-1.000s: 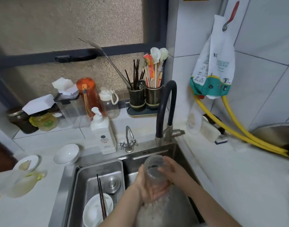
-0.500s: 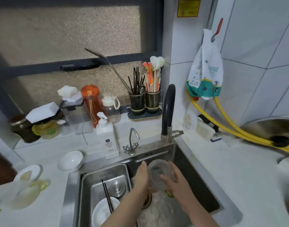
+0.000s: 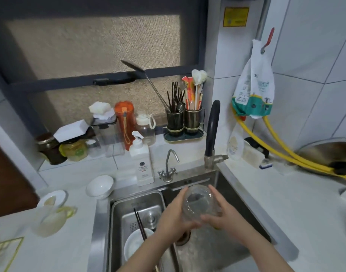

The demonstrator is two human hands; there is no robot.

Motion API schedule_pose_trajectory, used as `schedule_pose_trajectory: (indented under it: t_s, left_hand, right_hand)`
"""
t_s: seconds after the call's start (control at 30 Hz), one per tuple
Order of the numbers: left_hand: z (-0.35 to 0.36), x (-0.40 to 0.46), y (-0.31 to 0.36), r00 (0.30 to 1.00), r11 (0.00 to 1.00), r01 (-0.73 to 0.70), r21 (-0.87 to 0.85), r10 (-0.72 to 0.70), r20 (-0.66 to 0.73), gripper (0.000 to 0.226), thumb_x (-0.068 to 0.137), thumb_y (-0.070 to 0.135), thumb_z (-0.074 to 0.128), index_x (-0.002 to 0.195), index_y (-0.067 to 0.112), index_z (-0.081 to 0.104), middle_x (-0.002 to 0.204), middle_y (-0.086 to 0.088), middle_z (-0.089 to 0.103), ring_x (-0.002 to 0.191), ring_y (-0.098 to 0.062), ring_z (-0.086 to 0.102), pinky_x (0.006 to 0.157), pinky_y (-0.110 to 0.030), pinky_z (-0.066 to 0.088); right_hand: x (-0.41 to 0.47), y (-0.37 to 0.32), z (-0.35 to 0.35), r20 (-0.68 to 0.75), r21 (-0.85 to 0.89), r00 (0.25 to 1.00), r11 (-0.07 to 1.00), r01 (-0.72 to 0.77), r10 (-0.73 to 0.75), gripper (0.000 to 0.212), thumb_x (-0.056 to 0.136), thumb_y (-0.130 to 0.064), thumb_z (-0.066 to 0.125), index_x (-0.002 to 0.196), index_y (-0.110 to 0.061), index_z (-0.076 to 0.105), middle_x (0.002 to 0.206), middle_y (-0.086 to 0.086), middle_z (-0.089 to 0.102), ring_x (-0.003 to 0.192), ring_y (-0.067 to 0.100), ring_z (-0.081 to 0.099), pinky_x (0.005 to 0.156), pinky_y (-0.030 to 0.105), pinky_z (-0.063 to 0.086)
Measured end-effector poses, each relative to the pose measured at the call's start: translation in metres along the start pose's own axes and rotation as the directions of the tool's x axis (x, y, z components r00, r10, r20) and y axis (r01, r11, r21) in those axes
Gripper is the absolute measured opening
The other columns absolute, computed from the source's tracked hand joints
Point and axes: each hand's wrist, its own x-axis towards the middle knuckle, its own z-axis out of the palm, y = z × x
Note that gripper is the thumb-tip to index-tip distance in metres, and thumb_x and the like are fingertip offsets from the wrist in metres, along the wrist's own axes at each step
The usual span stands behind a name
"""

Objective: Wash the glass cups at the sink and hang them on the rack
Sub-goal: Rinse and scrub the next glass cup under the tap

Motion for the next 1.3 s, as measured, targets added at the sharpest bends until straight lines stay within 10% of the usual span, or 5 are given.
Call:
schedule_pose_trajectory:
  t_s: [0.27,0.37,0.73,1.07,1.3]
  left_hand:
    - [-0.008,-0.021,0.025,1.0,0.998,0.009,0.056,-0.01,0.026,0.092,0.069,0.035,0.083,0.125,0.062,0.016,0.107,0.047,0.04,0.093,0.037,0.037,0.073,0.01,0.028]
    - [-0.005,-0.025,0.029,0.999,0.999,0.045,0.029,-0.046,0.011,0.109,0.068,0.046,0.08,0.149,0.041,0.007,0.134,0.03,0.046,0.11,0.016,0.04,0.084,0.001,0.031]
    - [-0.003,-0.044,0.035,0.989,0.998,0.066,-0.01,-0.067,-0.13,0.085,0.064,0.041,0.084,0.114,0.071,0.022,0.114,0.051,0.04,0.111,0.025,0.042,0.094,0.0,0.032]
    - [-0.02,-0.067,0.026,0.984,0.988,0.119,-0.102,-0.131,-0.124,0.076,0.069,0.023,0.084,0.101,0.067,0.031,0.094,0.059,0.044,0.092,0.037,0.041,0.08,0.006,0.033]
    - [-0.08,-0.106,-0.008,0.953,0.99,0.123,-0.065,-0.137,-0.272,0.099,0.068,0.029,0.084,0.146,0.038,0.023,0.129,0.033,0.037,0.123,0.01,0.035,0.104,-0.01,0.03]
  right_hand:
    - [-0.008,0.002,-0.007,0.035,-0.088,0.999,0.996,0.001,0.002,0.121,0.044,-0.07,0.079,0.146,-0.037,0.023,0.145,-0.009,0.042,0.132,0.011,0.042,0.112,0.041,0.037]
    - [-0.009,0.002,-0.011,0.033,-0.086,0.999,0.996,0.023,-0.02,0.111,0.054,-0.059,0.08,0.147,-0.033,0.025,0.146,-0.009,0.041,0.133,0.011,0.042,0.113,0.037,0.035]
    - [-0.01,0.001,-0.017,0.221,0.05,0.973,0.997,0.056,-0.066,0.085,0.074,-0.009,0.076,0.137,-0.035,0.024,0.12,-0.02,0.052,0.093,-0.013,0.063,0.07,0.007,0.05]
    - [-0.006,-0.002,0.015,0.233,-0.034,0.972,0.998,0.043,-0.034,0.095,0.071,-0.016,0.078,0.147,-0.026,0.023,0.122,-0.018,0.045,0.09,-0.008,0.053,0.062,0.006,0.049]
    - [0.012,-0.025,0.092,0.33,-0.003,0.939,0.995,0.099,-0.093,0.096,0.063,-0.015,0.081,0.135,-0.04,0.024,0.117,-0.022,0.05,0.089,-0.011,0.064,0.073,0.014,0.054]
